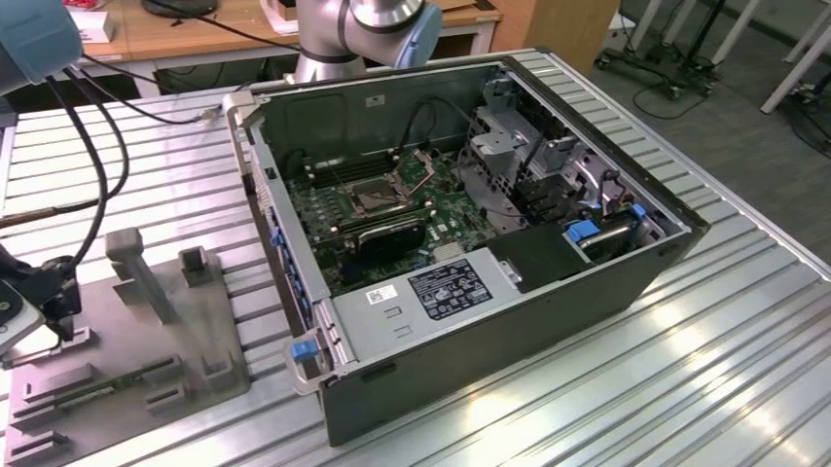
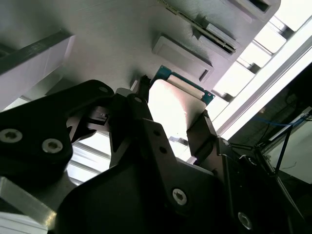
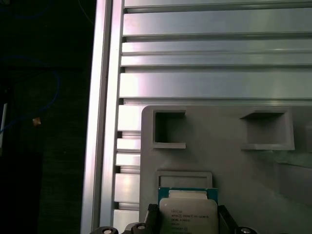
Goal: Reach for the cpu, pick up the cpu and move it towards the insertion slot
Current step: 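Pick up the cpu and move it towards the insertion slot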
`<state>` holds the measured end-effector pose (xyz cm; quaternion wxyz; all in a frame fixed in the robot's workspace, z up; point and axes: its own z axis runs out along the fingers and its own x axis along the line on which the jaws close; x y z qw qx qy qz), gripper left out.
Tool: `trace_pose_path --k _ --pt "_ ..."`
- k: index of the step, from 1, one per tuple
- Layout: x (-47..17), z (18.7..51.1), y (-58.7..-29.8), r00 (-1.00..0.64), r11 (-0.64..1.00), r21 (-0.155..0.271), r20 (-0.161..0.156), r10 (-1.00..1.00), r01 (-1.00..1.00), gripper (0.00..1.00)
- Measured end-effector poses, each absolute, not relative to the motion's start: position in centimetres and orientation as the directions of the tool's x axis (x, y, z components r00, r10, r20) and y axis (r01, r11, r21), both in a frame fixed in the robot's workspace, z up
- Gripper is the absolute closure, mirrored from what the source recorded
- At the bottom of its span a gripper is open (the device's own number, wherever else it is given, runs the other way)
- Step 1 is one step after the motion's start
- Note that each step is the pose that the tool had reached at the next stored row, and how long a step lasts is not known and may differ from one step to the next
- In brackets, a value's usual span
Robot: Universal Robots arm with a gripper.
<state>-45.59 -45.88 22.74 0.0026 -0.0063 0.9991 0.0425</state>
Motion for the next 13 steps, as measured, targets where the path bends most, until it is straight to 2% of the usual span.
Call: trace_pose_path --k 13 --pt "-45.59 23.36 -45.88 -1.000 0.996 0.085 -0.006 -0.012 -0.013 0.45"
